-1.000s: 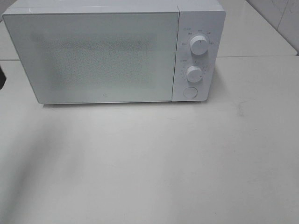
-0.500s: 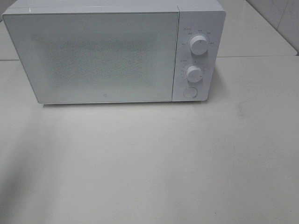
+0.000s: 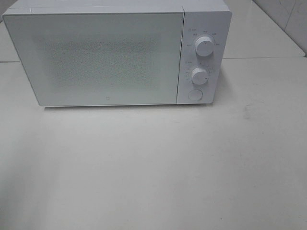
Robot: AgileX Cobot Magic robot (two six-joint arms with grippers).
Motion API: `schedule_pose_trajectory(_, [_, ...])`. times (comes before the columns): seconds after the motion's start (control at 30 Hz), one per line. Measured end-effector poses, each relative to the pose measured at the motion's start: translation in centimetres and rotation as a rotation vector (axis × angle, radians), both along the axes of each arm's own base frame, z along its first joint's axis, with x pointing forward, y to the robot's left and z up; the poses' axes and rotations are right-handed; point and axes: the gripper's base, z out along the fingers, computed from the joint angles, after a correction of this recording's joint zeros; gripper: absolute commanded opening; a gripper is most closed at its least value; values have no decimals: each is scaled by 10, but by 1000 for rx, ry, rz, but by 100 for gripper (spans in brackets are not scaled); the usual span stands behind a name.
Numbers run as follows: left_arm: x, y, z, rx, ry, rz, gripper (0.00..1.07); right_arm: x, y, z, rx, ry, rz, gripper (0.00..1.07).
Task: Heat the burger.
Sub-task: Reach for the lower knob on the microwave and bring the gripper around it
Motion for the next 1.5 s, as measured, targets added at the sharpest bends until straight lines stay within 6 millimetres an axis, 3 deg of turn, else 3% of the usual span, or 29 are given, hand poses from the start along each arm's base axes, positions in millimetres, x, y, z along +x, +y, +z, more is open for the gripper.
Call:
schedule_pose_trajectory(0.77, [-64,9,16,-103,-315,-5,99,0,0,0,0,0,0,74])
schedule_pose_trajectory(1.13, [-104,15,20,-107,-585,146,99,0,0,0,0,0,0,74])
schedule_pose_trajectory(1.5, [-107,15,19,-108,-601,151,99,0,0,0,0,0,0,74])
